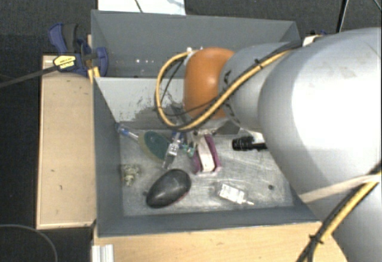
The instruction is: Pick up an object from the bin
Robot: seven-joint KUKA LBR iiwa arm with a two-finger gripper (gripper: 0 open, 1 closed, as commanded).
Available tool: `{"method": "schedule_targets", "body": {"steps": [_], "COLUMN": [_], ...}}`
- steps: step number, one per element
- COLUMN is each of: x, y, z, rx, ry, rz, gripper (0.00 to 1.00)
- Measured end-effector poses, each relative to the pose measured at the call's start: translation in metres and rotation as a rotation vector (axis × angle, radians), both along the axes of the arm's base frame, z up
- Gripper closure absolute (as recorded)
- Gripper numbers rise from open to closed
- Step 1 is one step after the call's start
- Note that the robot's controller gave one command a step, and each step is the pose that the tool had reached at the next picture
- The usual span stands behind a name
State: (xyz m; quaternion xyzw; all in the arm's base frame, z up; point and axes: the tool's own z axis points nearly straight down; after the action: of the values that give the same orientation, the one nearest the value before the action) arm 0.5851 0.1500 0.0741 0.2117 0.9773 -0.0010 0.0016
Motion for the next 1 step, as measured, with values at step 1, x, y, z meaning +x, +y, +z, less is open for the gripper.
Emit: {"method": "schedule_targets", "body": {"steps": [1], "x": [0.0023], "y": [-0.0004], "z": [0.0019], "rx": [0.0], "ry": [-0.006], "rz": [0.003], "gripper": [1.0]}}
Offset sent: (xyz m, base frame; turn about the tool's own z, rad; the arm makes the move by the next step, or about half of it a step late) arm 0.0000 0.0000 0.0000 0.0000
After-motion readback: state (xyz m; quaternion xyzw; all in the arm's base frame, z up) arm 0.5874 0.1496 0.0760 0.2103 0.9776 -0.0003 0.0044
